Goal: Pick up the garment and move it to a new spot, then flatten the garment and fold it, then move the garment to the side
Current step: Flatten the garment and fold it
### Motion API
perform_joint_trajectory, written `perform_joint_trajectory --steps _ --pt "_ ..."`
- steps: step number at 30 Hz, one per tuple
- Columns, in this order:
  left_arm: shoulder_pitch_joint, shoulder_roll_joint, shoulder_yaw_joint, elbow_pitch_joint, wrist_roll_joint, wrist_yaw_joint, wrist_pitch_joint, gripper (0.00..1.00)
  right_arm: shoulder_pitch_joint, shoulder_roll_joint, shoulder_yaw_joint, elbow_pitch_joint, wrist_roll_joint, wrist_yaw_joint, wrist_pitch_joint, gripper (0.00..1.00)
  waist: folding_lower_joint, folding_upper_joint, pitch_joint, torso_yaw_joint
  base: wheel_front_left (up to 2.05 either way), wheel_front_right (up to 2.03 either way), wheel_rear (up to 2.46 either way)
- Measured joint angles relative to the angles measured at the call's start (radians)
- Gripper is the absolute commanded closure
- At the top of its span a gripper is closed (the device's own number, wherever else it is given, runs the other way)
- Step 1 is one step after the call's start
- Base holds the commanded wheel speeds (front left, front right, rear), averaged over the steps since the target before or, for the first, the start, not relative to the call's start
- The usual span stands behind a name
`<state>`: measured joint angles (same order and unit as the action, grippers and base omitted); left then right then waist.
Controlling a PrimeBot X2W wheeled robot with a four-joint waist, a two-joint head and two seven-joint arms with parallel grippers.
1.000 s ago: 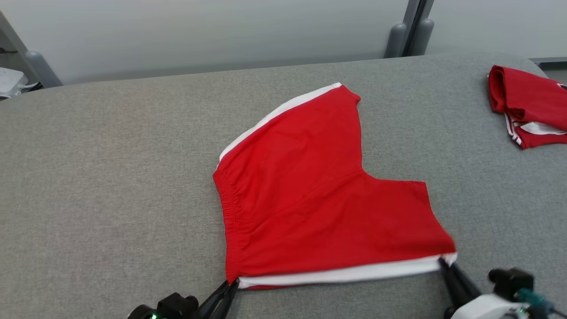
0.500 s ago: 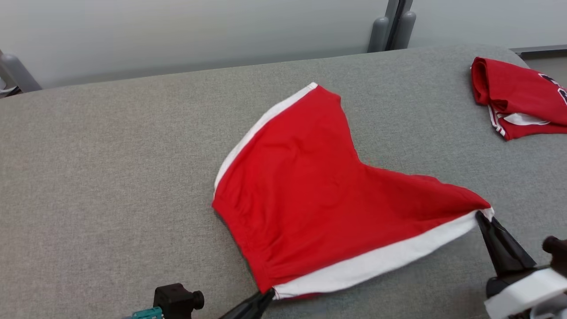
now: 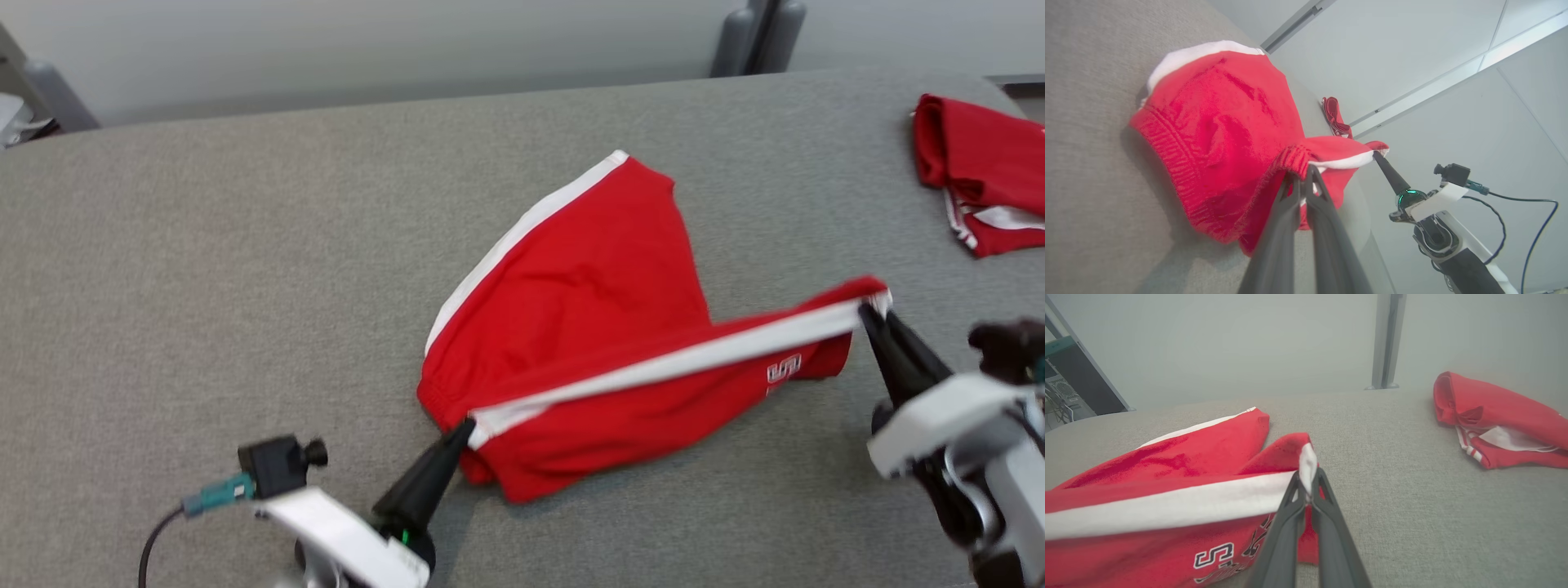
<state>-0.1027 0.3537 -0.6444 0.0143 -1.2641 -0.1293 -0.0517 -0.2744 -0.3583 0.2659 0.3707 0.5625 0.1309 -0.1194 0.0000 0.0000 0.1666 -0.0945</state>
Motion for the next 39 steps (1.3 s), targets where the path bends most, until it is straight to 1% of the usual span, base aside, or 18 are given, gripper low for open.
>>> perform_joint_trajectory --steps 3,7,10,13,16,18,19,27,28,29,30,31,32,33,36,39 --pt "-0.097 -0.061 0.032 0.095 -0.064 0.000 0.009 1.00 -0.165 0.006 0.055 0.141 -0.013 0.000 -0.004 1.00 0.0000 0.0000 0.029 0.024 0.00 0.00 0.00" --pt "-0.231 -0.135 0.081 0.217 -0.098 0.000 -0.028 1.00 -0.361 0.025 0.140 0.299 0.000 0.000 -0.022 1.00 0.0000 0.0000 0.073 0.064 0.00 0.00 0.00" --pt "-0.291 -0.173 0.095 0.279 -0.106 0.000 -0.055 1.00 -0.472 0.034 0.204 0.400 0.009 0.000 -0.031 1.00 0.0000 0.0000 0.106 0.099 0.00 0.00 0.00" --pt "-0.322 -0.206 0.097 0.304 -0.132 0.000 -0.059 1.00 -0.555 0.035 0.235 0.491 0.020 0.000 -0.063 1.00 0.0000 0.0000 0.135 0.135 0.00 0.00 0.00" --pt "-0.344 -0.218 0.088 0.320 -0.147 0.000 -0.058 1.00 -0.616 0.040 0.270 0.566 0.028 0.000 -0.082 1.00 -0.0001 0.0000 0.158 0.172 0.00 0.00 0.00" --pt "-0.355 -0.217 0.080 0.328 -0.147 0.000 -0.058 1.00 -0.650 0.049 0.294 0.607 0.035 0.000 -0.091 1.00 0.0000 0.0000 0.171 0.191 0.00 0.00 0.00" --pt "-0.360 -0.218 0.075 0.334 -0.148 0.000 -0.059 1.00 -0.682 0.062 0.322 0.638 0.048 0.000 -0.096 1.00 0.0000 0.0000 0.182 0.207 0.00 0.00 0.00" --pt "-0.394 -0.221 0.046 0.343 -0.164 0.000 -0.065 1.00 -0.782 0.076 0.368 0.751 0.058 0.000 -0.122 1.00 0.0000 0.0000 0.215 0.239 0.00 0.00 0.00" --pt "-0.399 -0.222 0.043 0.339 -0.164 0.000 -0.066 0.98 -0.786 0.079 0.368 0.765 0.062 0.000 -0.126 1.00 0.0000 0.0000 0.218 0.241 0.00 0.00 0.00" --pt "-0.401 -0.225 0.043 0.329 -0.170 0.000 -0.072 0.74 -0.791 0.081 0.369 0.779 0.064 0.000 -0.128 0.59 0.0000 0.0000 0.221 0.243 0.00 0.00 0.00" --pt "-0.403 -0.230 0.041 0.322 -0.182 0.000 -0.072 0.58 -0.794 0.083 0.370 0.787 0.064 0.000 -0.128 0.05 0.0000 0.0000 0.224 0.243 0.00 0.00 0.00" --pt "-0.406 -0.231 0.033 0.323 -0.182 0.000 -0.072 0.42 -0.799 0.087 0.373 0.793 0.064 0.000 -0.128 0.00 0.0000 0.0000 0.226 0.244 0.00 0.00 0.00" --pt "-0.411 -0.230 0.027 0.328 -0.180 0.000 -0.074 0.13 -0.804 0.091 0.373 0.793 0.064 0.000 -0.128 0.00 0.0000 0.0000 0.227 0.243 0.00 0.00 0.00" --pt "-0.417 -0.228 0.024 0.335 -0.179 0.000 -0.082 0.00 -0.807 0.095 0.368 0.784 0.064 0.000 -0.128 0.00 0.0000 0.0000 0.228 0.241 0.00 0.00 0.00" --pt "-0.433 -0.211 0.007 0.356 -0.151 0.000 -0.105 0.00 -0.808 0.098 0.335 0.727 0.060 0.000 -0.128 0.00 0.0000 0.0000 0.229 0.231 0.00 0.00 0.00" --pt "-0.441 -0.196 -0.005 0.376 -0.103 0.000 -0.147 0.00 -0.798 0.097 0.266 0.643 0.048 0.000 -0.129 0.00 0.0000 0.0000 0.219 0.219 0.00 0.00 0.00"
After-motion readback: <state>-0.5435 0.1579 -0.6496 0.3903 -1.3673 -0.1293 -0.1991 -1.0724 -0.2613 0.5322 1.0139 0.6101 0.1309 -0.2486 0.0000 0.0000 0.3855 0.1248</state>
